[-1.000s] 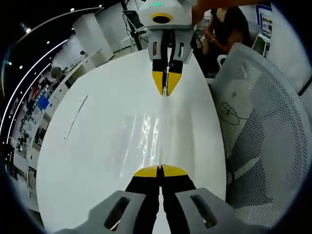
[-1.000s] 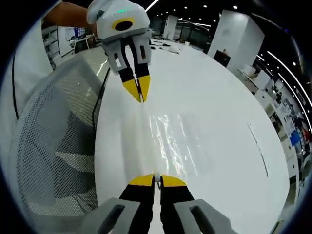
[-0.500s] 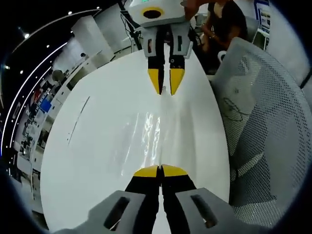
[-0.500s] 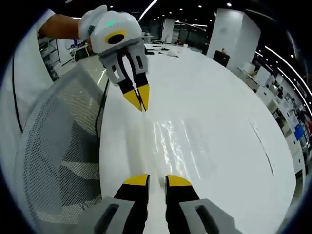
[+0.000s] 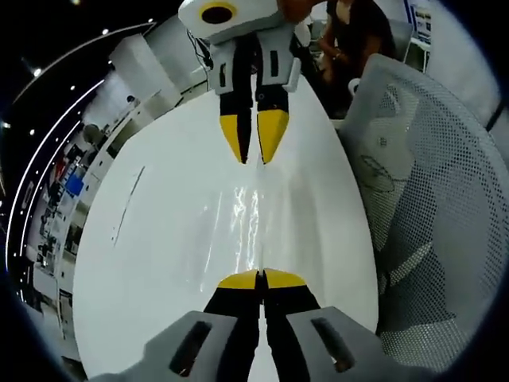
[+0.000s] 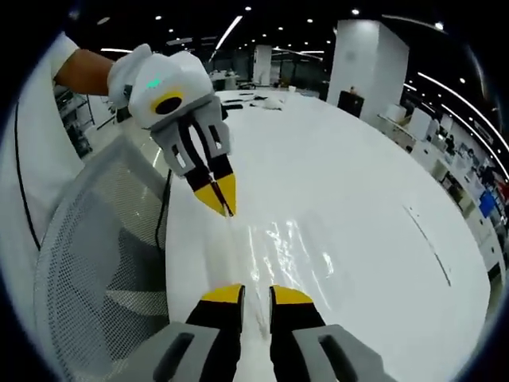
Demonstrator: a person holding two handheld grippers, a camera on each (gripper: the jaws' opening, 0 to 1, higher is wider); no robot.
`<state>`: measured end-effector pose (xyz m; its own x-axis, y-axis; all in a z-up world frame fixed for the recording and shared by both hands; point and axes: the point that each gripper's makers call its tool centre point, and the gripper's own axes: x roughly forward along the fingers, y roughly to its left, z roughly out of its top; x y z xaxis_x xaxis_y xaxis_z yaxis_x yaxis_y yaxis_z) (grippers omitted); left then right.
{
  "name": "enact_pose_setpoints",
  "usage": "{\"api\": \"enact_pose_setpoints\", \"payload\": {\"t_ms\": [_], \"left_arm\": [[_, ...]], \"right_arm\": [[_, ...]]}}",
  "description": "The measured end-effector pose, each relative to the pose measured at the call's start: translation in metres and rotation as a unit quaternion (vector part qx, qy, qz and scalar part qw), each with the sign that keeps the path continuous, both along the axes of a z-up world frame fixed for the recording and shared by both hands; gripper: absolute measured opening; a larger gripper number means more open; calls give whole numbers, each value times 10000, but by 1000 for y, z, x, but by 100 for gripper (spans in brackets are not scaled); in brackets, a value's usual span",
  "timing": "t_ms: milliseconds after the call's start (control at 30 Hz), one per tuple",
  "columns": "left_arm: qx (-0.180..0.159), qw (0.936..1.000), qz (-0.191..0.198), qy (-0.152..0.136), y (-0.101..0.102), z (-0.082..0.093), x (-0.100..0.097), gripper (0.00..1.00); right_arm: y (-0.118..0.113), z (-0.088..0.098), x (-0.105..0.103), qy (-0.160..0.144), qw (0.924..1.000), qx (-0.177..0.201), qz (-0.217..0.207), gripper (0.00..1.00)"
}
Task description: Open the resealable bag by pulling the two sides of the seal apart until the entire bag opening is separated and visibly accessible.
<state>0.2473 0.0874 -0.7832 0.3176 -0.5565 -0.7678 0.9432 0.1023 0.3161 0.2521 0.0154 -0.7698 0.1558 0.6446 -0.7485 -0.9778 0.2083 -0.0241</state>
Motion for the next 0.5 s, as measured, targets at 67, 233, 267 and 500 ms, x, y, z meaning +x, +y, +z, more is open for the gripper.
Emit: {"api": "enact_pose_setpoints", "payload": {"t_ms": [67, 233, 267, 500], "left_arm": [[-7, 10000, -6, -1, -1, 0, 0, 0], [24, 9999, -116, -92, -2, -1, -1, 0], [26, 9998, -147, -118, -2, -1, -1, 0], [-31, 9996, -228, -186, -4, -1, -2, 0]], "right_arm": [[1, -4, 1, 13, 10000, -62, 31, 8], [3, -13, -1, 149, 9998, -129, 56, 7], [5, -14, -4, 270, 9996, -87, 50, 7], [5, -24, -8, 450, 9988, -205, 61, 7]]}}
